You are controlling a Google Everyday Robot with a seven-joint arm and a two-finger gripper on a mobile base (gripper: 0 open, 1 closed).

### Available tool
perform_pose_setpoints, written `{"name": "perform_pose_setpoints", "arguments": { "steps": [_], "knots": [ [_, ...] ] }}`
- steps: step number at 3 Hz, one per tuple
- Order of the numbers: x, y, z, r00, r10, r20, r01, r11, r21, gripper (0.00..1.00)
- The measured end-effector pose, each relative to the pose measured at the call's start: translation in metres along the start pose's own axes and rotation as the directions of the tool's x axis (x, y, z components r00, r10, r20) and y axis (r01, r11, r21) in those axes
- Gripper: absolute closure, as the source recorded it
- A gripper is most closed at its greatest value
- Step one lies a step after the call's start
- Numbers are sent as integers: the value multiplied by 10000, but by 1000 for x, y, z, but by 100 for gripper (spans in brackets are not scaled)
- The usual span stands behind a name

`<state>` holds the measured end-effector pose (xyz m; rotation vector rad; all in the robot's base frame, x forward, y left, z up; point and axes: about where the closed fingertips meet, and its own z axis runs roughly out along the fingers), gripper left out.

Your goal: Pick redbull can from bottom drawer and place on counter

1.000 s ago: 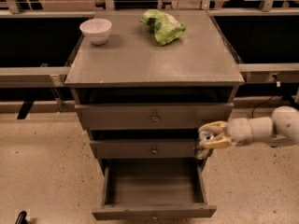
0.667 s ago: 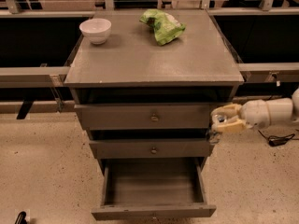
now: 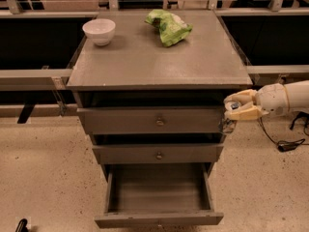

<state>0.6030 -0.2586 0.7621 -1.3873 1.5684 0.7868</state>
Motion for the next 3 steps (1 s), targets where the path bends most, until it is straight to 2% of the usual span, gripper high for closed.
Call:
{"name": "perform_pose_setpoints", "arguments": {
  "steps": [1,2,3],
  "knots": [
    [-44,-4,-16,9976,-333,611,338,9994,-71,100],
    [-107,-10,-41,9870,-803,1391,856,9958,-322,100],
    [-153,-20,-46,9840,-830,1575,961,9924,-773,100]
  ]
}}
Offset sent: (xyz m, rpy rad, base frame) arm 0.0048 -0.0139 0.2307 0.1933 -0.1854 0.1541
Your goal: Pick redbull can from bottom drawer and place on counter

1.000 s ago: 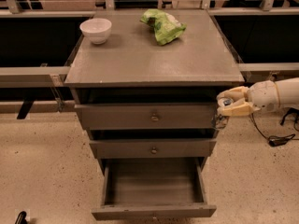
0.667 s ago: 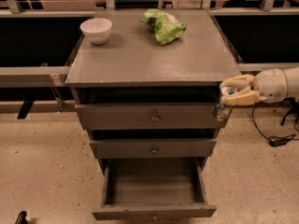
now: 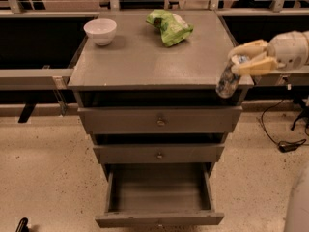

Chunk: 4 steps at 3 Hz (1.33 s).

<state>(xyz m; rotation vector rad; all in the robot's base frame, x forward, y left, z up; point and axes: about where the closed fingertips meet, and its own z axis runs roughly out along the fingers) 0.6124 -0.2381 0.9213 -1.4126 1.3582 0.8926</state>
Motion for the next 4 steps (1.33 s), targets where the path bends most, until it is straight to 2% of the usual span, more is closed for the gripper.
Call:
{"name": "perform_pose_setpoints", "arguments": {
  "steps": [1,2,3,4],
  "knots": [
    [-42,-20,0,10000,-25,8,25,9995,299,100],
    [-67,-38,-2,9997,247,-34,-242,9948,986,100],
    [-74,-62,-3,9920,1208,-359,-1115,9741,1965,100],
    [-72,-79,2,9842,1669,-589,-1469,9560,2539,84]
  ]
}}
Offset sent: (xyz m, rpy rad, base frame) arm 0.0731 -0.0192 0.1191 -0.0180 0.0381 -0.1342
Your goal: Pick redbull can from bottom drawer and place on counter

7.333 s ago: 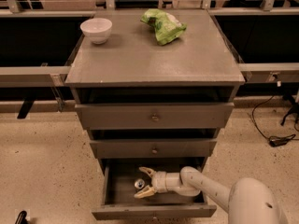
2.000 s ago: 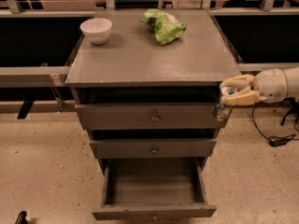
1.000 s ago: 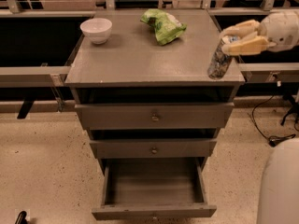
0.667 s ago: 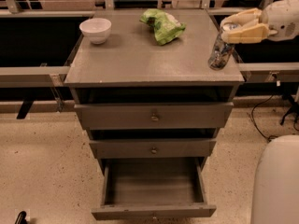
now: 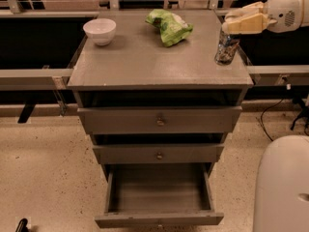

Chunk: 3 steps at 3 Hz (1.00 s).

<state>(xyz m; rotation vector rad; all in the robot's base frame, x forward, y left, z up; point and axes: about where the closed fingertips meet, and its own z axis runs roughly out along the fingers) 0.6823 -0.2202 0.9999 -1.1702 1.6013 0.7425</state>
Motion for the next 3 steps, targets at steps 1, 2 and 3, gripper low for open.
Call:
{"name": "perform_pose_setpoints", "arguments": {
  "steps": [1,2,3],
  "knots": [
    [1,-13,6,10000,7,83,-10,9993,364,60],
    [9,-22,13,9993,-20,378,5,9992,393,37],
    [25,-27,24,10000,-15,94,11,9993,371,14]
  ]
}}
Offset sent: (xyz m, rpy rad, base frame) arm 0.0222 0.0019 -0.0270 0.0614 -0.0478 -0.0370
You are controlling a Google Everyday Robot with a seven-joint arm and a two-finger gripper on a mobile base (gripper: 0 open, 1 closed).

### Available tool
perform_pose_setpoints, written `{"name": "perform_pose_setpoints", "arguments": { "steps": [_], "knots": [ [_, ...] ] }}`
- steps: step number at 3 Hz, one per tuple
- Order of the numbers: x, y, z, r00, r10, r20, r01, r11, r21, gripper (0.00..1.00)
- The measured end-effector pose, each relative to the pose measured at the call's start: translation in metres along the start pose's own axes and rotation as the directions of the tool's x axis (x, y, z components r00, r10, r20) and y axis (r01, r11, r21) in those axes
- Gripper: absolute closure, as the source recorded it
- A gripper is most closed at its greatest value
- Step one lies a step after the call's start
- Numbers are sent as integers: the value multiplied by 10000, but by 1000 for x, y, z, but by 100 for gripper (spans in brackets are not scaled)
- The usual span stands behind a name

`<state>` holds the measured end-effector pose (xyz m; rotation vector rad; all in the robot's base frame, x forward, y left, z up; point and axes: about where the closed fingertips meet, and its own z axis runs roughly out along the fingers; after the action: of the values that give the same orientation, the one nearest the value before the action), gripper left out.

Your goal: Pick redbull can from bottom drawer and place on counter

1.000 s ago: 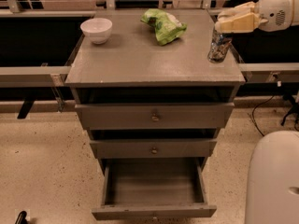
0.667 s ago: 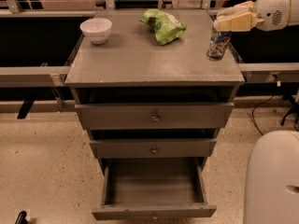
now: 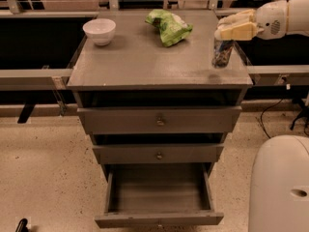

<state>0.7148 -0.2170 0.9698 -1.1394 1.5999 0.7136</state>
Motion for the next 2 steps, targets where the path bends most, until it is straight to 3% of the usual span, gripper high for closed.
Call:
{"name": "perform_pose_setpoints", "arguments": {
  "steps": [1,2],
  "knots": [
    [15,-3,5,9991,-3,-416,4,10000,36,0],
    [18,0,10,9997,-67,-227,62,9997,-248,0]
  ]
}}
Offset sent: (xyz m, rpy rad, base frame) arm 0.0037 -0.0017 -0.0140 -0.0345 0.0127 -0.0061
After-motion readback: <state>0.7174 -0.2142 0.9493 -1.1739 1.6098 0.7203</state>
